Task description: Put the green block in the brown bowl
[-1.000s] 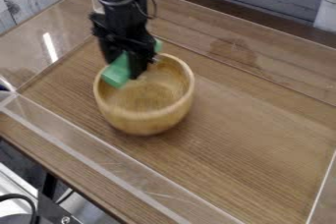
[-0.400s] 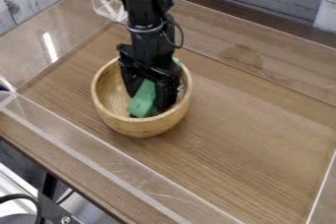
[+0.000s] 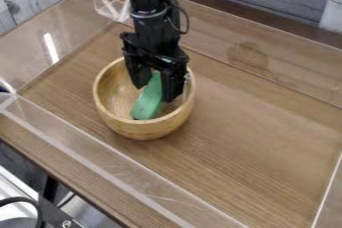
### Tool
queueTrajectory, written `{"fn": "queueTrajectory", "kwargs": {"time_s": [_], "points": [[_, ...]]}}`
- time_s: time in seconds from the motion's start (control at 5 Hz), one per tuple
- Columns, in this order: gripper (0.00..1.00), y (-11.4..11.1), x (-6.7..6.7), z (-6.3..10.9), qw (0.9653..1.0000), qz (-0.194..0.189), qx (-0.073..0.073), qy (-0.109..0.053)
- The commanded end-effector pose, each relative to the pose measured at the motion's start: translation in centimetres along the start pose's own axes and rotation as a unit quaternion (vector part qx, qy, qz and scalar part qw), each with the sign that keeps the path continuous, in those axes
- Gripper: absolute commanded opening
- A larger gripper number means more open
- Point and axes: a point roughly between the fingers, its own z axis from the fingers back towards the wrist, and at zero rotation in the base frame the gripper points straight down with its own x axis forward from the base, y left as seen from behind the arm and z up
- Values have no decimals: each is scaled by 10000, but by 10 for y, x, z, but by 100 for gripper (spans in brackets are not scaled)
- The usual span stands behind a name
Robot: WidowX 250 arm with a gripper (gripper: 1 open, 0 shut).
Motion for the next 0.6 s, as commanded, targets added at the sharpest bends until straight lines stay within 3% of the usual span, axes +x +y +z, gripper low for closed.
{"fn": "queueTrajectory", "kwargs": {"time_s": [0.0, 0.4], "points": [[100, 3, 10, 20, 9992, 15, 119, -389], [100, 4, 10, 18, 9992, 27, 92, -380]]}}
